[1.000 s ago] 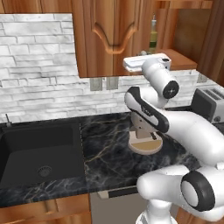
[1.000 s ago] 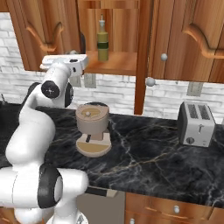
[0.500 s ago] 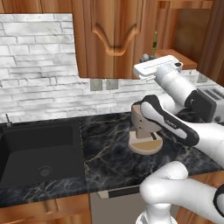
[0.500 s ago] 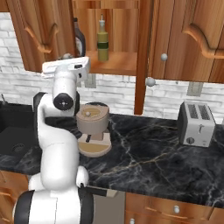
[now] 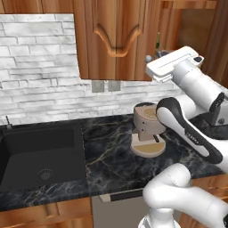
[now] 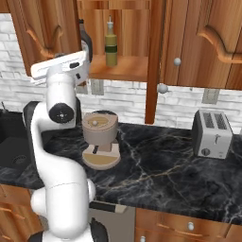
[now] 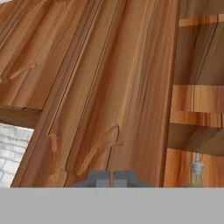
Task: Move the oil and vinegar bottle and syrup bottle from the cabinet to the dining counter.
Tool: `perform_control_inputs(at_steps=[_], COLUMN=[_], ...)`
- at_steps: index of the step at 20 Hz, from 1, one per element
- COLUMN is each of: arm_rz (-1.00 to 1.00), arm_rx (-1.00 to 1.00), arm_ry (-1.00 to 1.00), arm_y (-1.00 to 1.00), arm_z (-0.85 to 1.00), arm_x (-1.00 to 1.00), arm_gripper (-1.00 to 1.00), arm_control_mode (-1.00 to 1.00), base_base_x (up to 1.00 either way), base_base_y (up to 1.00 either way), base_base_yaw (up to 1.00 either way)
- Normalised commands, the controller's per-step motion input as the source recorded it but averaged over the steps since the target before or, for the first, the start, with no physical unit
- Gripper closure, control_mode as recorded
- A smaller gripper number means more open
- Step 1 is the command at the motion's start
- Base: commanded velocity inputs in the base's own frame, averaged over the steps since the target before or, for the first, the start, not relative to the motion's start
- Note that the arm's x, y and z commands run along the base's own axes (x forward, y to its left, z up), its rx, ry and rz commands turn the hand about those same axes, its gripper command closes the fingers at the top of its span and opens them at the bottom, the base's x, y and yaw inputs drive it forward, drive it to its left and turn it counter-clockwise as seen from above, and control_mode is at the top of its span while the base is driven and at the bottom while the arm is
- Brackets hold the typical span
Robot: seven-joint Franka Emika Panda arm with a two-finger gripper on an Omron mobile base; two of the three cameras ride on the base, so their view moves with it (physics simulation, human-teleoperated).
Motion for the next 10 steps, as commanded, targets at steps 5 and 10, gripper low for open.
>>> perform_control_inputs(at_steps=[5,10], arm_rz=[0.00,0.00], arm_rx=[-0.07,-0.05], arm_ry=[0.00,0.10], arm_y=[0.05,-0.14], arm_z=[0.47,0.25], arm_x=[-0.83,-0.27], arm_gripper=[1.00,-1.00], arm_control_mode=[-1.00,-1.00], base_base_x=[0.00,0.00], base_base_y=[0.00,0.00], base_base_yaw=[0.00,0.00])
